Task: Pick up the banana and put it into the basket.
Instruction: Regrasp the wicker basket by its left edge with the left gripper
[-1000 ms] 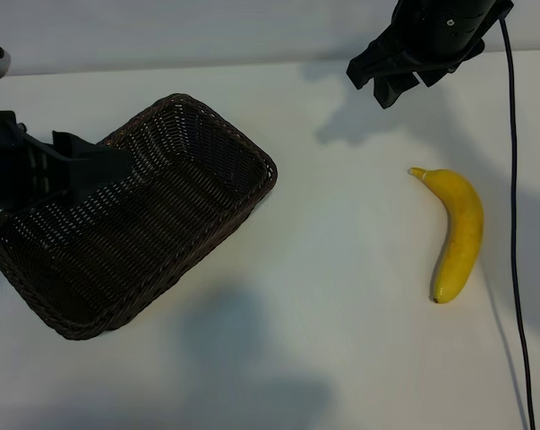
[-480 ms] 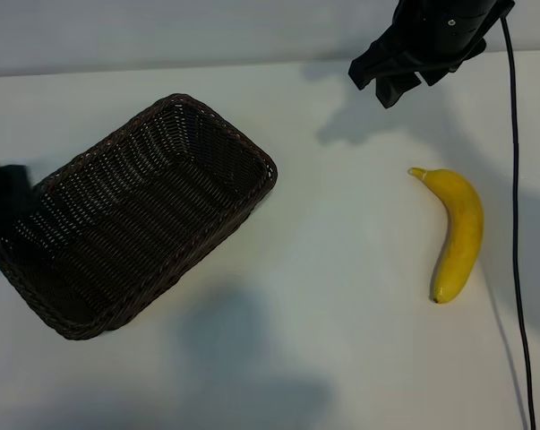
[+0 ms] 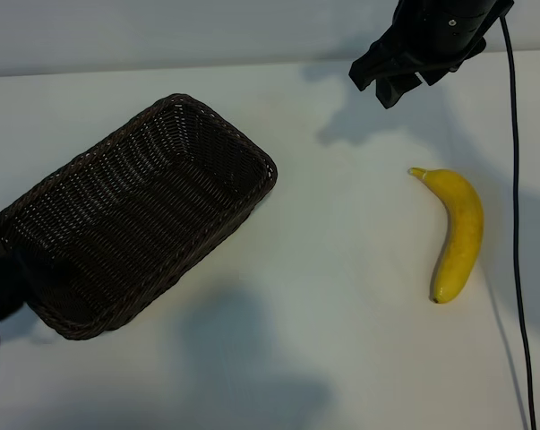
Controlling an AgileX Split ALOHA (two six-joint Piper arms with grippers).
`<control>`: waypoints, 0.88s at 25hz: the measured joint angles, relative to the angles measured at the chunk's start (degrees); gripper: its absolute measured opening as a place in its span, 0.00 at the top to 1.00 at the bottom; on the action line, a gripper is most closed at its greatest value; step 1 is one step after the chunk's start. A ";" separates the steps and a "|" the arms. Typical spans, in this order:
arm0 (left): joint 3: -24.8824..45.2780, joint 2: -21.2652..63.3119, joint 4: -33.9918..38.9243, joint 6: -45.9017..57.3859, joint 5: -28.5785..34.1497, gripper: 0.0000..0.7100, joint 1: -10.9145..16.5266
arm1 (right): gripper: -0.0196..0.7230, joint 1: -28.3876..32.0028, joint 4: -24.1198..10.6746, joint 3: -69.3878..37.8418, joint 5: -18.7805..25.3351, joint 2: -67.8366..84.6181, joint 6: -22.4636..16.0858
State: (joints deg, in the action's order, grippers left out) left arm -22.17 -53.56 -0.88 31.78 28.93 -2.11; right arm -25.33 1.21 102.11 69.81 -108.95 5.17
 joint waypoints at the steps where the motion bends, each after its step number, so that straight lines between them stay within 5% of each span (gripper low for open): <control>1: 1.47 0.00 0.06 1.17 -2.28 0.19 0.00 | 0.25 0.00 0.00 0.00 0.00 0.00 0.00; 6: 5.86 -1.29 0.29 5.19 -13.34 0.19 0.00 | 0.25 0.00 0.00 0.00 0.00 0.00 0.05; 18: 6.28 -16.63 -0.08 5.93 -26.60 0.19 0.00 | 0.25 0.00 0.74 0.00 0.00 0.00 0.05; 22: 6.31 -19.57 -1.33 6.27 -28.93 0.31 0.00 | 0.25 0.00 0.89 0.00 0.00 0.00 0.05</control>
State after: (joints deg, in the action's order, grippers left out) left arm -15.87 -73.13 -2.22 38.05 0.00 -2.11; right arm -25.33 2.09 102.11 69.81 -108.95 5.23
